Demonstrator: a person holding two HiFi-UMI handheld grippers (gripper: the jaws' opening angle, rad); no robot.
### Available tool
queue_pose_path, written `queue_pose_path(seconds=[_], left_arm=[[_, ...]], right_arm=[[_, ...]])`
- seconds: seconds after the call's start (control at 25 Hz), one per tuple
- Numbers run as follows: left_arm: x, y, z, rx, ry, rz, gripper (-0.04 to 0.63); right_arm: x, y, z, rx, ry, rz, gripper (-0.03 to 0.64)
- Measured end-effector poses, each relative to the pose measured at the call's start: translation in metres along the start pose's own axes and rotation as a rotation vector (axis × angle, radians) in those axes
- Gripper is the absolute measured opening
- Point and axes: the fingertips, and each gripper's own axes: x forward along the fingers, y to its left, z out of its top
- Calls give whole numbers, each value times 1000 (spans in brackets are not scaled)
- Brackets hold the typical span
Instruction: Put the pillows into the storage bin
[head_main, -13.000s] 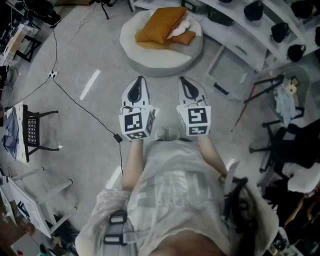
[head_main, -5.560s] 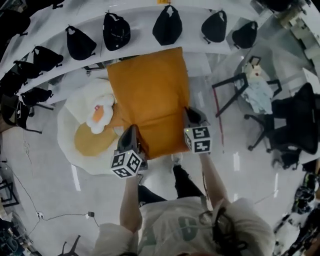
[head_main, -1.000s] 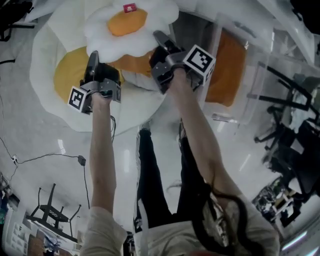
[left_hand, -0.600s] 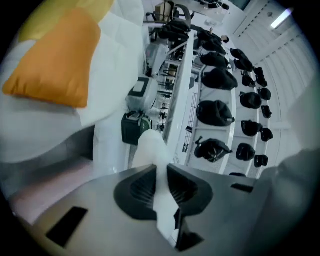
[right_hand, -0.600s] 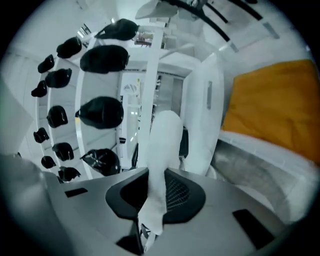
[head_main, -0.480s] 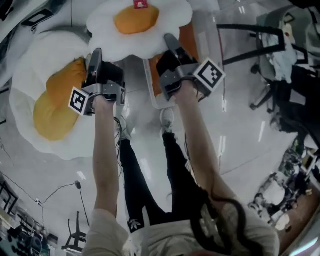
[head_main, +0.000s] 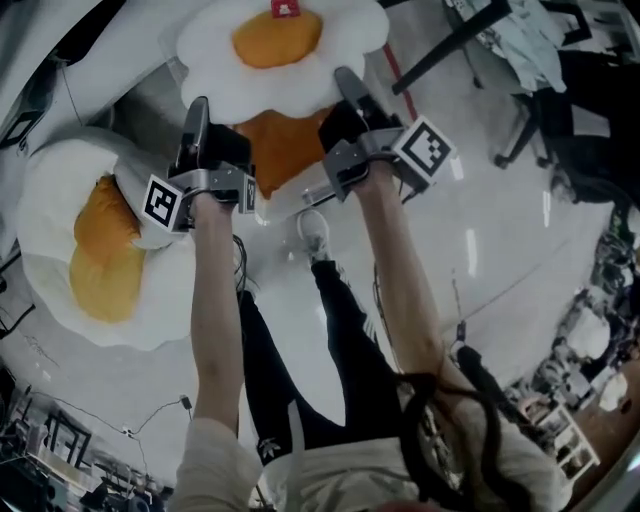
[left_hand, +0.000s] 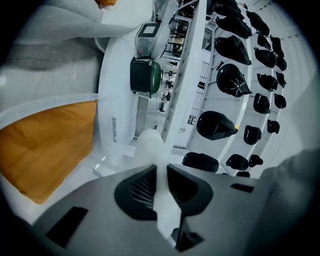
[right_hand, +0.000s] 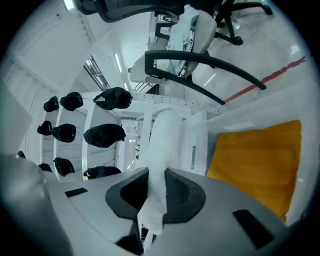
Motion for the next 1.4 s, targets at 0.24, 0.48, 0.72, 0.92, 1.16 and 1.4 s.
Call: queue_pose_path(seconds=[0.24, 0.48, 0.72, 0.92, 1.16, 1.4], left_arm=[[-9, 66, 1, 79, -36, 259, 236], [-60, 119, 1, -41, -131, 389, 245], [-88, 106, 37, -41, -186, 364, 245], [-124, 74, 99, 30, -261, 341, 244], [-233, 52, 219, 452, -230, 589, 245], [-377, 61, 324, 565, -261, 831, 245]], right_arm=[[-15, -81, 7, 62, -3, -175, 295], [-44, -148, -41, 193, 31, -311, 296], [-18, -128, -88, 115, 129, -288, 296], [34, -85, -163, 18, 274, -208, 296], [79, -59, -344, -252, 579, -180, 296], [86, -103, -540, -811, 989, -225, 296]])
